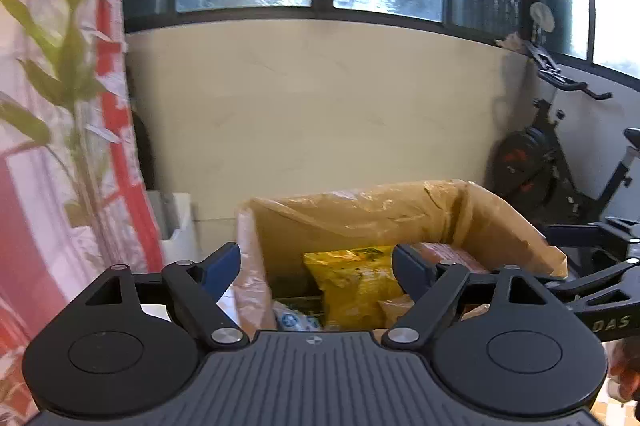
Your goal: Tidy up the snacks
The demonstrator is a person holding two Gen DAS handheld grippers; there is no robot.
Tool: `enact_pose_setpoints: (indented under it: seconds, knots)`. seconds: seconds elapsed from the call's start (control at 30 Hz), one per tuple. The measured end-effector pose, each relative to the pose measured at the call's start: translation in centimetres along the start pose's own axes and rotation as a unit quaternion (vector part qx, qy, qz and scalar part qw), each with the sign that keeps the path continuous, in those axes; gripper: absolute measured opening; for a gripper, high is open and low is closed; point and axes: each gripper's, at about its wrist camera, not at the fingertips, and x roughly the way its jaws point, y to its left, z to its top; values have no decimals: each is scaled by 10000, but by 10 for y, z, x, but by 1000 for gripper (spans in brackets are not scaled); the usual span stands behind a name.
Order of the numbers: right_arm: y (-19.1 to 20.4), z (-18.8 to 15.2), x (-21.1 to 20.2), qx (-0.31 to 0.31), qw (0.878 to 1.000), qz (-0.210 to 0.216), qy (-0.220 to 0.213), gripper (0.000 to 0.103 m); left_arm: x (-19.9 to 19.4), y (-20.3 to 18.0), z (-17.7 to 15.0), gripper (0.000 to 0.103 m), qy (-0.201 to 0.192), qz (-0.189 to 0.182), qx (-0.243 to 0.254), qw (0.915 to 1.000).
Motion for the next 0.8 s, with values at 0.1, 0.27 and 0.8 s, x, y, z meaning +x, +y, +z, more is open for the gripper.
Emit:
enact_pose_setpoints:
  seconds: [0.1,0.27,0.8]
  knots:
    - [-2,1,-18,129,9998,-85,-108,102,-17,-8,2,90,-170,338,155,9992]
    - [-7,-1,-45,375,9989,-132,-250,103,-46,-16,5,92,-432,478,180,9978]
    - [-7,-17,-102,662,9964,-428,-302,103,-102,-16,-12,91,-425,417,-260,9979]
